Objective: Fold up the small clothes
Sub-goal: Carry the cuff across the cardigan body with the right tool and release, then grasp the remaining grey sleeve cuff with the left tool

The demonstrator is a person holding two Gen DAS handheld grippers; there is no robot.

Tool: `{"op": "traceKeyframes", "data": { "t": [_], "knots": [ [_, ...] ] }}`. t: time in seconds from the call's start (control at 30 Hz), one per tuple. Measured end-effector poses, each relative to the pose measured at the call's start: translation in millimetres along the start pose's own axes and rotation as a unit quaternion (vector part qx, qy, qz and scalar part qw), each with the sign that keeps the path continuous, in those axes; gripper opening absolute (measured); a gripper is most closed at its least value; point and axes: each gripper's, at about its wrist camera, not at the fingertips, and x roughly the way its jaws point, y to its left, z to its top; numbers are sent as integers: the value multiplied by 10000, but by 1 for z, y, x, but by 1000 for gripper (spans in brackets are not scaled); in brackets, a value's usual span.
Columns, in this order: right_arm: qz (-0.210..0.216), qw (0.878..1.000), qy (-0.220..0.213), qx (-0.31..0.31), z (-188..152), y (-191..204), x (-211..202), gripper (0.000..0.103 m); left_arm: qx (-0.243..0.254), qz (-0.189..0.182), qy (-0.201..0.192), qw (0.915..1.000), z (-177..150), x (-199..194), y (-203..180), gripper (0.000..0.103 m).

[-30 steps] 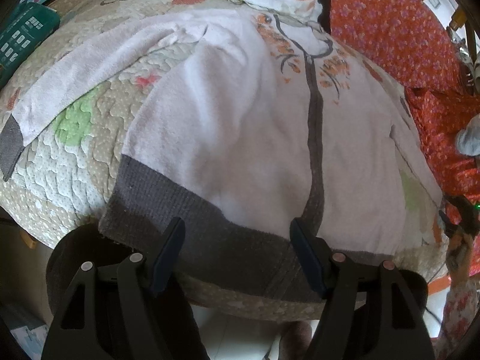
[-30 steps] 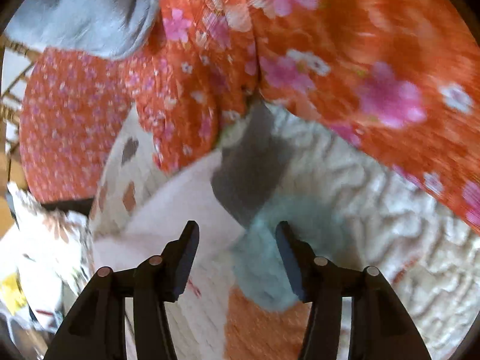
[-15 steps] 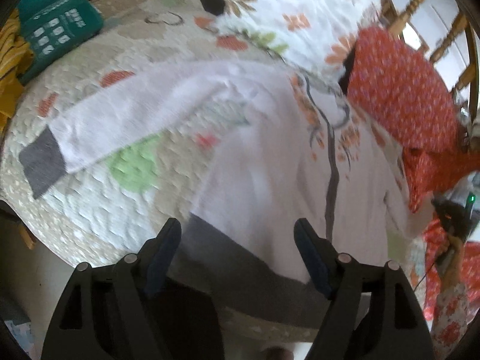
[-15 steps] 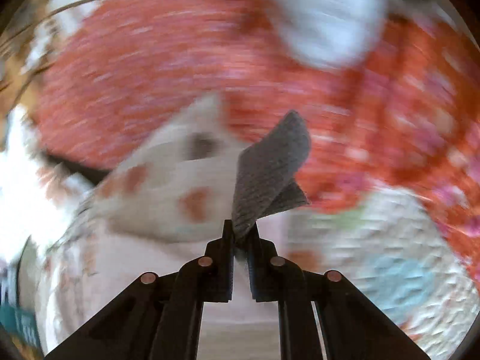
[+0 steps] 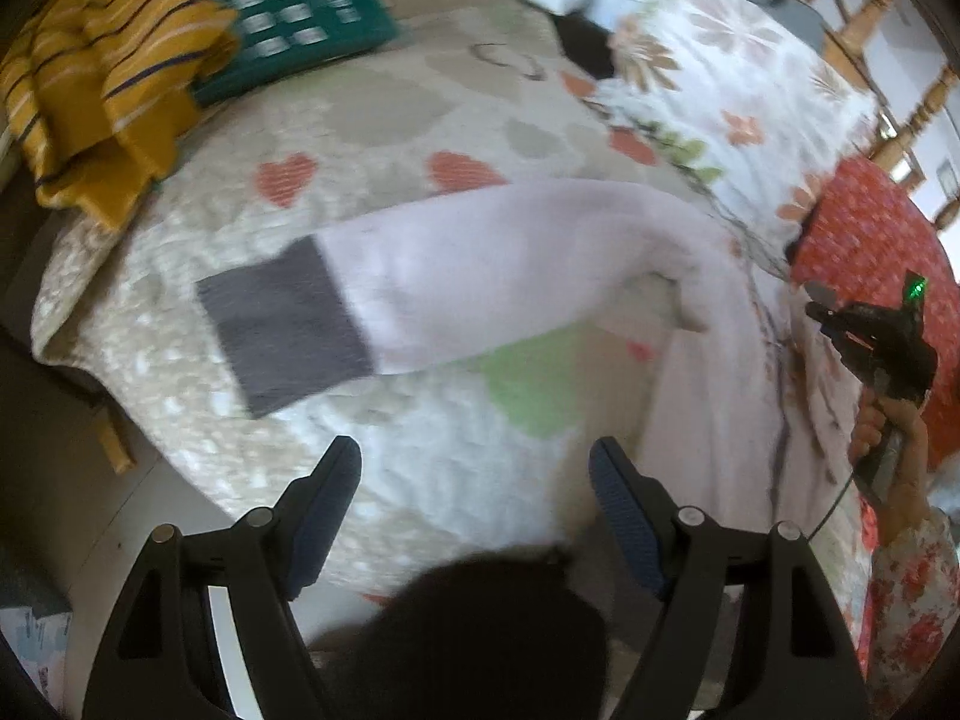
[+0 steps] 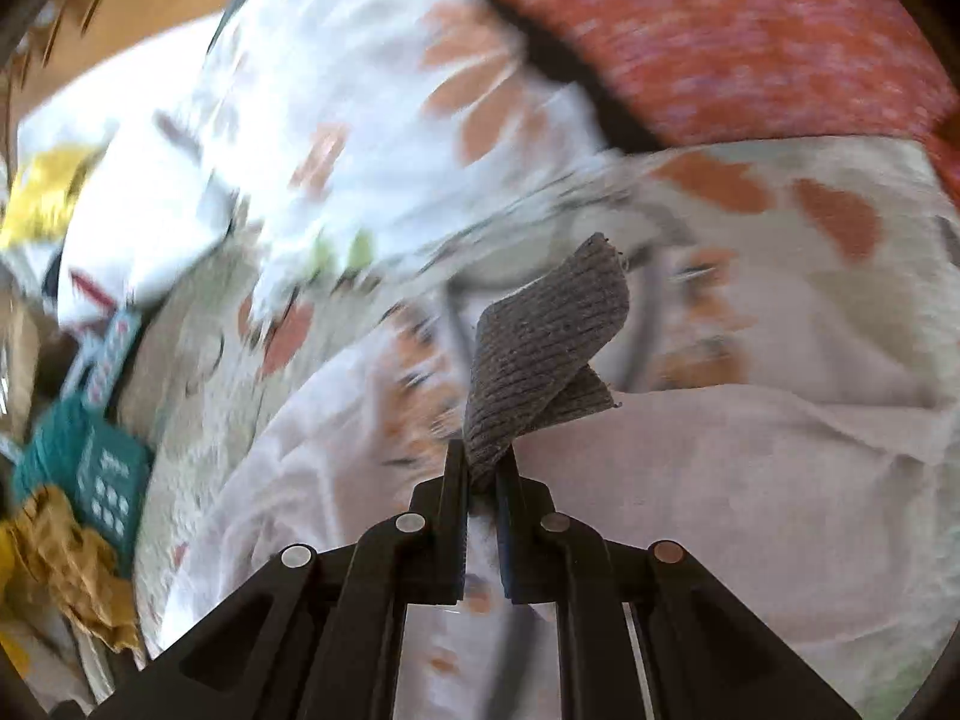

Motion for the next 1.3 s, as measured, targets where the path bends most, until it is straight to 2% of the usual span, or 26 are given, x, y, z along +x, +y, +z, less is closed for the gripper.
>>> {"op": "traceKeyframes", "data": {
  "t": [0.17, 0.33, 0.37, 0.47, 0.57, 0.63, 0.67, 0.7, 0.83, 1.0, 1.13, 1.27, 1.3],
  "knots": [
    [-263, 9974, 370, -562, -18, 48, 48, 9, -211, 46, 75, 9997, 2, 9, 20, 77],
    [-403, 9926, 517, -1019, -29, 81, 69, 13, -309, 34, 125, 9994, -3, 11, 29, 77],
    [-349, 9911, 550, -1163, -33, 90, 71, 16, -325, 38, 123, 9994, -3, 10, 30, 77],
    [41, 9840, 682, -1648, -46, 117, 71, 36, -376, 101, 75, 9992, -4, 7, 35, 77],
    [532, 9774, 885, -1842, -55, 132, 60, 39, -488, 174, 28, 9987, -4, 3, 45, 77],
    [433, 9768, 801, -1940, -60, 135, 50, 48, -570, 245, -22, 9981, -3, 1, 52, 77],
    [350, 9769, 746, -1972, -63, 133, 45, 55, -613, 276, -53, 9977, -3, -1, 57, 78],
    [253, 9770, 720, -1993, -66, 131, 42, 56, -653, 302, -82, 9974, -2, -1, 61, 77],
    [-63, 9785, 714, -1933, -81, 107, 20, 57, -757, 372, -321, 9959, 11, -3, 77, 78],
    [-74, 9822, 748, -1723, -112, 73, -11, 60, -720, 502, -532, 9947, 41, 7, 92, 82],
    [-139, 9842, 706, -1617, -138, 51, -35, 63, -203, 839, -739, 9935, 55, 24, 85, 83],
    [-234, 9864, 750, -1442, -153, 31, -46, 63, 411, 1020, -643, 9919, 59, 42, 73, 84],
    [-287, 9864, 749, -1434, -155, 28, -47, 63, 584, 1105, -640, 9901, 59, 43, 69, 75]
  ]
}}
